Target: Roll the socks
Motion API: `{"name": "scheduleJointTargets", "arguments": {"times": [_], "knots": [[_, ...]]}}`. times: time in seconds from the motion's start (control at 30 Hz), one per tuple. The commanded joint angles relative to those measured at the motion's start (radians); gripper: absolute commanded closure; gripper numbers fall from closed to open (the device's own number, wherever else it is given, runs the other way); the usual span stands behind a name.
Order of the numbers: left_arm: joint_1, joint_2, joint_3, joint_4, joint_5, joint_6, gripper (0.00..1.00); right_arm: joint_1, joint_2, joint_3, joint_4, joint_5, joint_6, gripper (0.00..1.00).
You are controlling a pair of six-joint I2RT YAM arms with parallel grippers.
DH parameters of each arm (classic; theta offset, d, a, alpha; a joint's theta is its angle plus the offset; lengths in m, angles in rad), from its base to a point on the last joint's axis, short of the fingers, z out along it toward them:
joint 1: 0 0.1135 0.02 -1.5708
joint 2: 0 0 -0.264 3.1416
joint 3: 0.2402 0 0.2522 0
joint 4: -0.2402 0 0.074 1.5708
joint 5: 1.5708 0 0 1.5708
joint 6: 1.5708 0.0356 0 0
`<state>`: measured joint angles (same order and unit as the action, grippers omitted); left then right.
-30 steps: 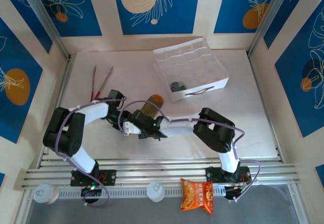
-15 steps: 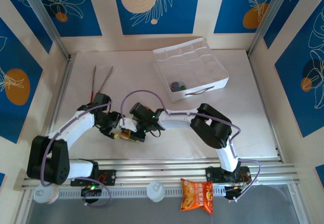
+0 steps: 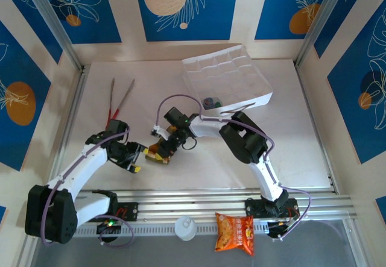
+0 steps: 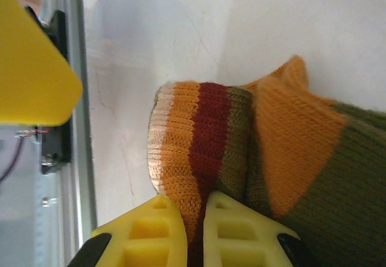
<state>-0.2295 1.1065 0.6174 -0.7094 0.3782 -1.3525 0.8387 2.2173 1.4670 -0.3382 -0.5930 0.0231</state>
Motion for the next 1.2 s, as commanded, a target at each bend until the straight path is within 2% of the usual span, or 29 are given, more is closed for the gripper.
{"name": "scheduleJointTargets", "arguments": {"times": [0.0, 0.13, 0.33, 0.4, 0.57, 0.7, 0.93, 1.17], "knots": [[-0.015, -0.005, -0.049, 0.121, 0.059, 0.009, 0.36, -0.036, 0.147, -0.031, -0.245, 0.106, 0.07, 1.0], [-0.042, 0.02, -0.099, 0.294, 0.075, -0.042, 0.35, -0.047, 0.173, -0.01, -0.268, 0.068, 0.09, 1.0], [-0.066, 0.15, -0.113, 0.383, 0.04, -0.002, 0.38, -0.047, 0.171, 0.008, -0.271, 0.061, 0.111, 0.99], [-0.065, 0.21, -0.115, 0.339, 0.022, 0.034, 0.39, -0.047, 0.156, 0.011, -0.265, 0.077, 0.1, 0.94], [-0.065, 0.278, -0.14, 0.298, 0.002, 0.038, 0.45, -0.029, 0.016, -0.063, -0.168, 0.18, 0.032, 0.73], [-0.065, 0.308, -0.113, 0.242, -0.019, 0.056, 0.45, -0.03, -0.036, -0.076, -0.152, 0.199, -0.011, 0.67], [-0.065, 0.359, -0.075, 0.226, -0.008, 0.08, 0.46, 0.009, -0.253, -0.261, 0.076, 0.37, -0.09, 0.59], [-0.066, 0.394, -0.036, 0.215, 0.007, 0.099, 0.46, 0.121, -0.456, -0.428, 0.228, 0.661, -0.281, 0.53]]}}
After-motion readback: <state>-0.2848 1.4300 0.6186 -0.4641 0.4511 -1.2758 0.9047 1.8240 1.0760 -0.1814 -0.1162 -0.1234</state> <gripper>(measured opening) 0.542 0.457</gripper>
